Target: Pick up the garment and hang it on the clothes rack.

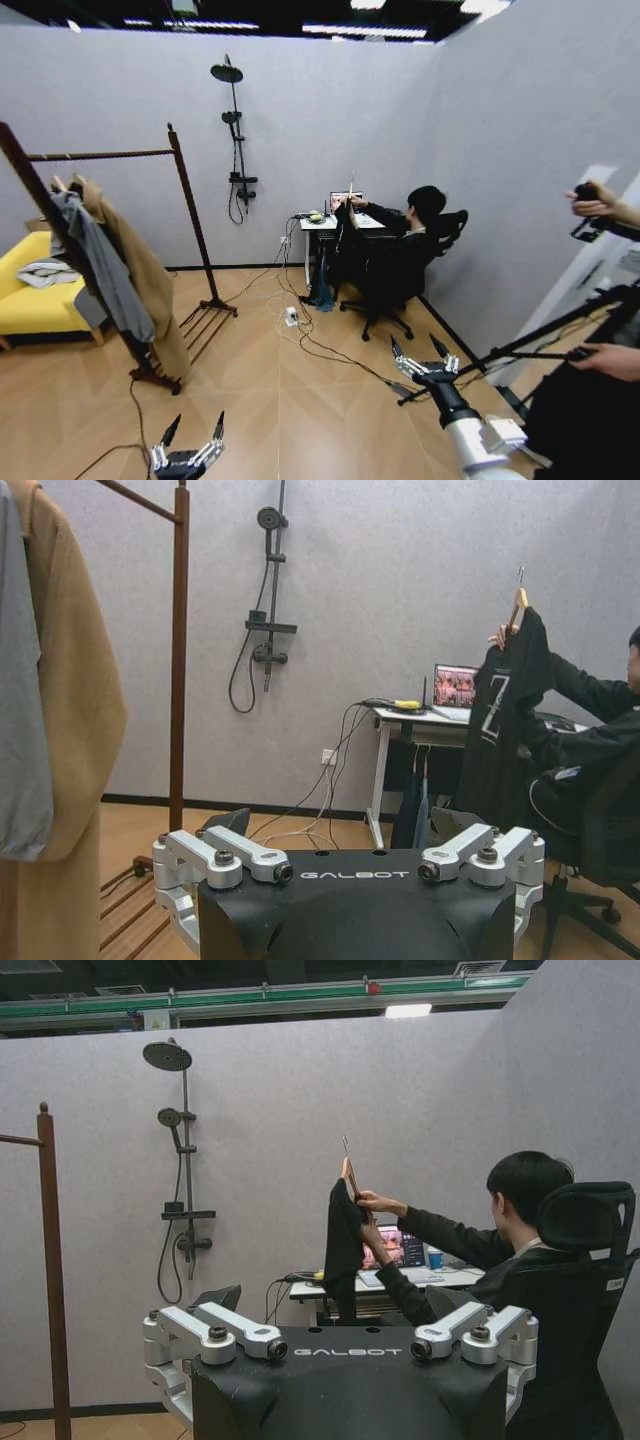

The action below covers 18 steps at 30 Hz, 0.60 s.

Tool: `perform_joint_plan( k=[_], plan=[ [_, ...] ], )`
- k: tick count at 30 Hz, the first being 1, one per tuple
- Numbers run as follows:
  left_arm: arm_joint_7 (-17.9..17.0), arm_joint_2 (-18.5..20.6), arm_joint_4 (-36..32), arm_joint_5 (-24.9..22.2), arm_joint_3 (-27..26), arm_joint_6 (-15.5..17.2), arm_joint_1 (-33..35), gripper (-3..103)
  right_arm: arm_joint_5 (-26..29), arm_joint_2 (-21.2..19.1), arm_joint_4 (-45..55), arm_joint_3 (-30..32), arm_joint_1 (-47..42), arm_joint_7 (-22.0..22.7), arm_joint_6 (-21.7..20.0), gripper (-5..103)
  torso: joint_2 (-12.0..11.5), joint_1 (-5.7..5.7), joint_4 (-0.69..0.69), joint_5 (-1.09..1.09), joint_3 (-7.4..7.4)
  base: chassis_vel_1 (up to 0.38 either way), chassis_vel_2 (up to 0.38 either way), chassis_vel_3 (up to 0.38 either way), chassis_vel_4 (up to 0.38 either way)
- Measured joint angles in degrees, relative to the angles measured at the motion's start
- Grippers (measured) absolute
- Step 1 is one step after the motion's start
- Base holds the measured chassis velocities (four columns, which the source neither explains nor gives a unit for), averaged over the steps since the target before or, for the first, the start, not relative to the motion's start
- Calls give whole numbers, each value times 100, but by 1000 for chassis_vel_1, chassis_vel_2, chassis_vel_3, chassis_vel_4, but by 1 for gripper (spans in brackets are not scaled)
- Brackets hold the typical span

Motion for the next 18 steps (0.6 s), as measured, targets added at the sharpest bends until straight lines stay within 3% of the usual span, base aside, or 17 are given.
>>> perform_joint_plan(
  k=[7,8,18],
  plan=[
    [0,1,1,0,0,0,0,100,55,-5,-34,11,57,0,5,100,0,1,0,-1,0,-330,326,334,-329],
    [-1,0,0,0,-1,0,0,100,76,-18,-54,20,81,-1,6,100,-2,3,5,3,2,-332,374,363,-375],
    [-1,0,0,0,0,0,0,100,143,-44,-107,60,175,-1,8,100,-1,2,-1,-4,1,-358,366,369,-373]
  ],
)
